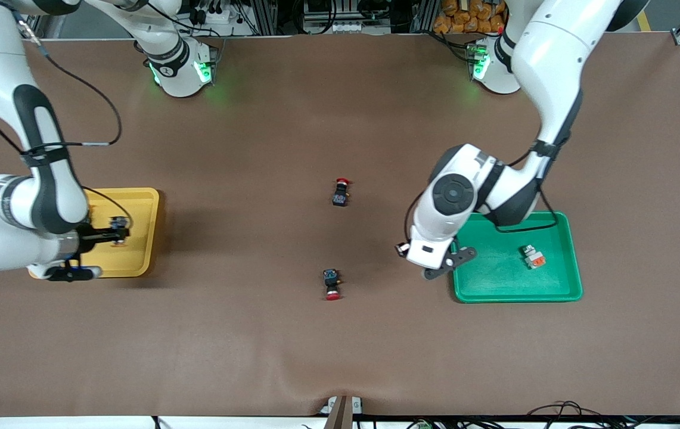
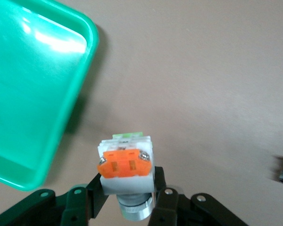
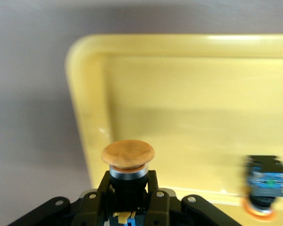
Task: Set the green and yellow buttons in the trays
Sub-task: 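Carry the second buttons toward the yellow and green trays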
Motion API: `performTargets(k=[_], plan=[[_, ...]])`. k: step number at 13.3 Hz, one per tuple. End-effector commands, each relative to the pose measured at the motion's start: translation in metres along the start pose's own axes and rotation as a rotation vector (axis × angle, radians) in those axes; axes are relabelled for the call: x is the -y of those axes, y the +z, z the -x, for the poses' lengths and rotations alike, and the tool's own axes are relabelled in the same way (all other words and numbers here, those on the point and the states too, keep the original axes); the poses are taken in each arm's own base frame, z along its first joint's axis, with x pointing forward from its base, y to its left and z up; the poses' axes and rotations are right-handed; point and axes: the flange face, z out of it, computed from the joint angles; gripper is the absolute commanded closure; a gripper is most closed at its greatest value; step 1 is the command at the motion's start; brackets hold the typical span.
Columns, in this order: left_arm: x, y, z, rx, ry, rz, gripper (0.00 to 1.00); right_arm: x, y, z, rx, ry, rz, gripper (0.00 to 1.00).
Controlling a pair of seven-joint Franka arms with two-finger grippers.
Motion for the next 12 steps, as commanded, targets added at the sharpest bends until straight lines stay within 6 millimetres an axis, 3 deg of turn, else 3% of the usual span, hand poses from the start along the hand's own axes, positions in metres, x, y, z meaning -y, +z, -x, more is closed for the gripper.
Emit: performTargets(k=[1,4,5,6,7,9,12], plan=[[0.014,-0.005,-0.006,0.009,0.031,-0.014,1.0,-0.015,0.018,0.001,0.016,-0.03,0.026,1.0],[0.023,-0.003,-0.017,0.012,0.045,-0.016,1.0,-0.044,0.041,-0.003,0.003,-0.097,0.012,1.0],[0.032,-0.003,-0.027,0.012,0.049,-0.016,1.0,-0.044,0.042,-0.002,0.007,-0.097,0.009,1.0],[0.041,-0.003,-0.035,0.015,0.059,-0.018,1.0,-0.044,0.049,-0.001,0.016,-0.097,0.004,0.85],[0.046,-0.002,-0.04,0.017,0.069,-0.02,1.0,-0.043,0.055,-0.001,0.024,-0.096,-0.002,0.81],[0.059,-0.003,-0.053,0.019,0.076,-0.025,1.0,-0.043,0.06,-0.002,0.028,-0.087,-0.014,0.0],[0.077,-0.02,-0.072,-0.003,0.066,-0.014,1.0,-0.041,0.048,-0.004,0.015,-0.088,-0.01,0.0]])
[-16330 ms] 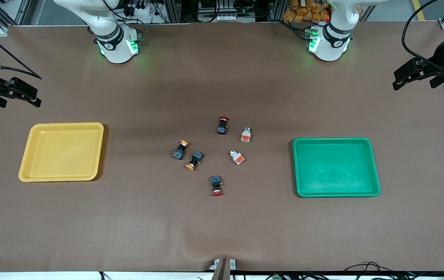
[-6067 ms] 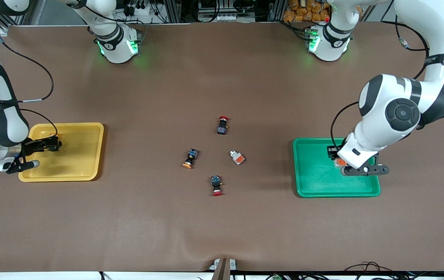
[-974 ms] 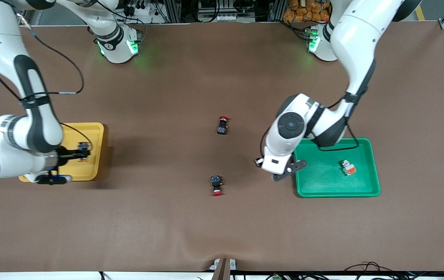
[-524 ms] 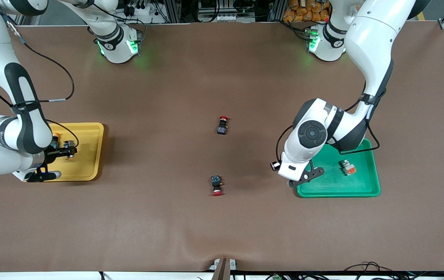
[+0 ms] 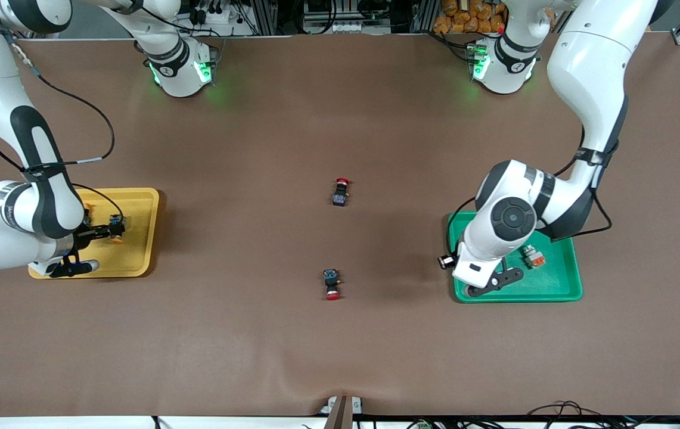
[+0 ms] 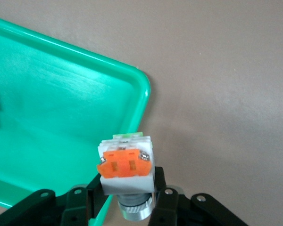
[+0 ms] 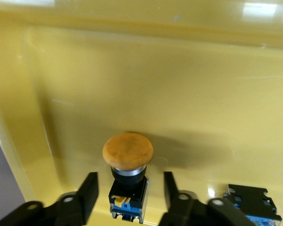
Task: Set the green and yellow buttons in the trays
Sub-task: 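Open both grippers to release the buttons into the trays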
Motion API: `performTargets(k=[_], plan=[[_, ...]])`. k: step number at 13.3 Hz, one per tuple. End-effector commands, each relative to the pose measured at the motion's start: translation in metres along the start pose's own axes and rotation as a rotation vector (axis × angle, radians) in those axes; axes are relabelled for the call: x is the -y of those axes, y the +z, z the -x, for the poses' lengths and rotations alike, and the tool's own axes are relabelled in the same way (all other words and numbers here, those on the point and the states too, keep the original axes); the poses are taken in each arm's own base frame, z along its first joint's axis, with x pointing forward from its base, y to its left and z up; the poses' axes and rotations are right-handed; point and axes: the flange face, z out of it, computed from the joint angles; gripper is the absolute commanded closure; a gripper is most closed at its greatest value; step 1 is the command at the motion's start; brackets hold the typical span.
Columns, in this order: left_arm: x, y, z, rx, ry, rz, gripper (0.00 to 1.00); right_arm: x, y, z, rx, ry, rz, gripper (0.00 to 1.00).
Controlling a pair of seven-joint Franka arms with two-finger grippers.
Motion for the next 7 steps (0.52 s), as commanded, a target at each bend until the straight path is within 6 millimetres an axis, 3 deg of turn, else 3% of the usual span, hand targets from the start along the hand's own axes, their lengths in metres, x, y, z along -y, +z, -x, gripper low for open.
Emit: performTargets(k=[1,4,7], plan=[[0.02,-0.027,-0.009,-0.021,0.017,0.001,1.0,0.002,-0.02,-0.001,-0.032,-0.012,0.003,0.0],[0.046,-0.028,-0.023,-0.009,0.024,-0.013,1.0,0.03,-0.061,-0.015,-0.054,-0.056,0.027,0.0],[0.074,-0.019,-0.03,0.015,0.059,-0.037,1.0,0.068,-0.127,-0.034,-0.201,-0.089,-0.033,0.0]])
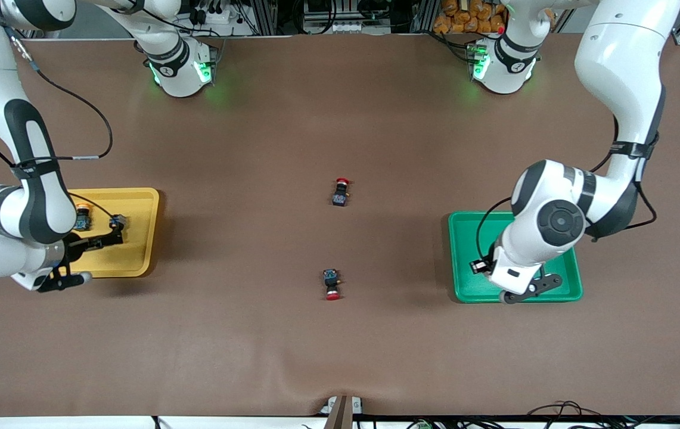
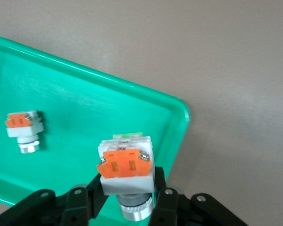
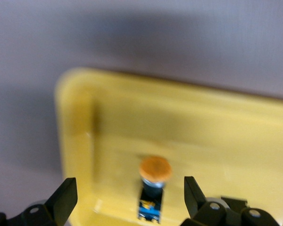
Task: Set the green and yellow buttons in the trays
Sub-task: 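Open both grippers to release the buttons into the trays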
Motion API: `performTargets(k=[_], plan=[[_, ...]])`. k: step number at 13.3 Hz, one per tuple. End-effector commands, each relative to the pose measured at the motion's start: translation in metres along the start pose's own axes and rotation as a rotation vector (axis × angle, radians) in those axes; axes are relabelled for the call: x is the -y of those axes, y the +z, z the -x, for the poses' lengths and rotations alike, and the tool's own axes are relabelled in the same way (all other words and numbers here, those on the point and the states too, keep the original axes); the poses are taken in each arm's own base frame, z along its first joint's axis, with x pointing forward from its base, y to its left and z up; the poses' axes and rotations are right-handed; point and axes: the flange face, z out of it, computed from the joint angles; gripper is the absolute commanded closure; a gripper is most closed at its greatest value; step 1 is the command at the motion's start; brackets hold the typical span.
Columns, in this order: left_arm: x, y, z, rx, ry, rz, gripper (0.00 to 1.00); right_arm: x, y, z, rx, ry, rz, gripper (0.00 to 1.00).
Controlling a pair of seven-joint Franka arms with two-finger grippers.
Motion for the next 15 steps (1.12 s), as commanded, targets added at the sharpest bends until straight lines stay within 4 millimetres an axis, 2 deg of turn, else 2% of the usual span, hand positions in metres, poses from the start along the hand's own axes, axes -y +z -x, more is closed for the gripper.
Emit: performTargets(k=[1,3,4,5,7,9,11,13,14,15], plan=[[0.023,0.001,0.005,0.018,0.031,-0.023,1.0,0.028,-0.061,-0.016,-0.106,-0.022,-0.076,0.0],[0.038,0.009,0.001,0.03,0.034,-0.029,1.0,0.061,-0.119,-0.024,-0.137,-0.072,-0.034,0.0],[0.052,0.016,-0.006,0.035,0.016,-0.026,1.0,0.065,-0.142,-0.025,-0.165,-0.078,-0.012,0.0],[0.058,0.024,-0.007,0.032,0.015,-0.02,1.0,0.061,-0.156,-0.023,-0.191,-0.077,-0.006,0.0],[0.06,0.046,-0.001,0.024,0.031,-0.001,1.0,0.067,-0.18,-0.021,-0.232,-0.084,0.011,0.0],[0.061,0.067,0.01,0.048,0.056,-0.009,1.0,0.078,-0.217,-0.016,-0.299,-0.1,0.034,0.0],[0.062,0.084,0.018,0.06,0.071,-0.012,1.0,0.1,-0.251,0.001,-0.308,-0.12,0.045,0.0],[0.063,0.094,0.025,0.063,0.088,-0.01,1.0,0.117,-0.28,0.025,-0.301,-0.055,0.035,0.0],[0.064,0.098,0.025,0.064,0.117,-0.012,0.81,0.143,-0.291,0.035,-0.291,-0.019,0.04,0.0],[0.066,0.101,0.023,0.066,0.124,-0.012,0.25,0.166,-0.301,0.043,-0.283,0.046,0.079,0.0]])
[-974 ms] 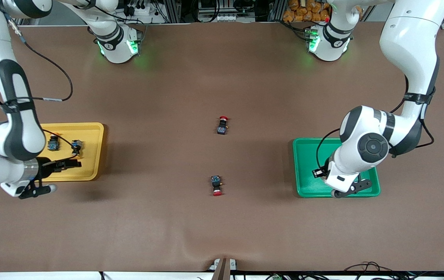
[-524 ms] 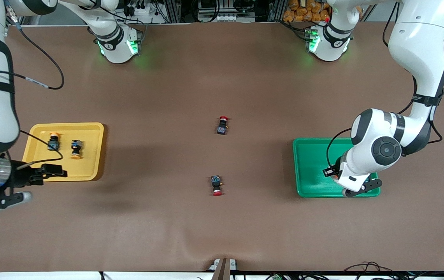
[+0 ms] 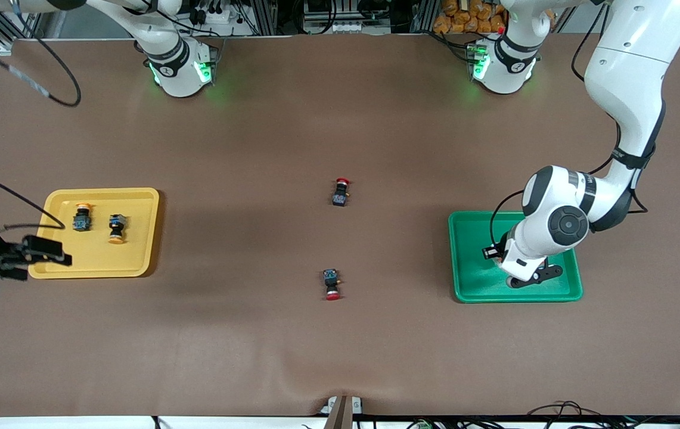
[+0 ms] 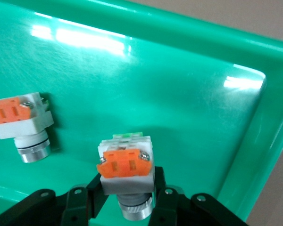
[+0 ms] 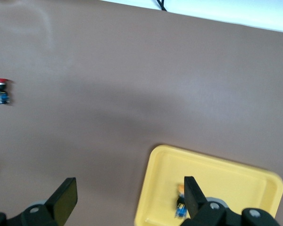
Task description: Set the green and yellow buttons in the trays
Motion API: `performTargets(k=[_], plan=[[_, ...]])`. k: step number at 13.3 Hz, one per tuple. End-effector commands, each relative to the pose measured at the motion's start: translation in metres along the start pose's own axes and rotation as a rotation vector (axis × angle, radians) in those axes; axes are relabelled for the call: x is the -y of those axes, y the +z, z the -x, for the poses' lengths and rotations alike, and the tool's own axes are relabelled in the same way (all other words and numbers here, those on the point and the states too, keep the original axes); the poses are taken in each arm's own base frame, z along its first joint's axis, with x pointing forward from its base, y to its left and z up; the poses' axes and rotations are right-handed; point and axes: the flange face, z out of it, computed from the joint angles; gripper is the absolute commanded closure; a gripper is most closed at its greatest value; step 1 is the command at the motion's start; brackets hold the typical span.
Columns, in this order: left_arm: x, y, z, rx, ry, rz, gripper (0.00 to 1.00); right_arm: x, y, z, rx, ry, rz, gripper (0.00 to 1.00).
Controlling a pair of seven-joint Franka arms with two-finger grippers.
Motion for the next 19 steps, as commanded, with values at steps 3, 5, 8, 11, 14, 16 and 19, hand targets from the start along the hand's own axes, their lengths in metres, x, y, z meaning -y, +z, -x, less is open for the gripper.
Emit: performTargets(k=[3,5,8,11,14,16,19], plan=[[0.024,-0.028,-0.012,-0.055,0.005,0.0,0.0,0.061,-0.051,0.04,0.106,0.203,0.068,0.0],[0.024,-0.082,-0.013,-0.112,-0.001,-0.009,0.0,0.066,-0.079,0.065,0.137,0.22,0.074,0.0],[0.027,-0.172,-0.022,-0.159,-0.01,-0.033,0.0,0.082,-0.088,0.087,0.138,0.368,0.092,0.0],[0.039,-0.288,0.004,-0.259,0.09,-0.053,0.0,0.079,-0.078,0.119,0.09,0.395,0.107,0.0],[0.043,-0.342,0.019,-0.282,0.149,-0.07,0.0,0.085,-0.06,0.14,0.075,0.396,0.12,0.0],[0.049,-0.368,0.026,-0.239,0.191,-0.056,0.0,0.079,-0.061,0.139,0.075,0.384,0.118,0.0],[0.081,-0.393,0.039,-0.21,0.14,-0.046,0.0,0.08,-0.069,0.139,0.071,0.271,0.122,0.0]])
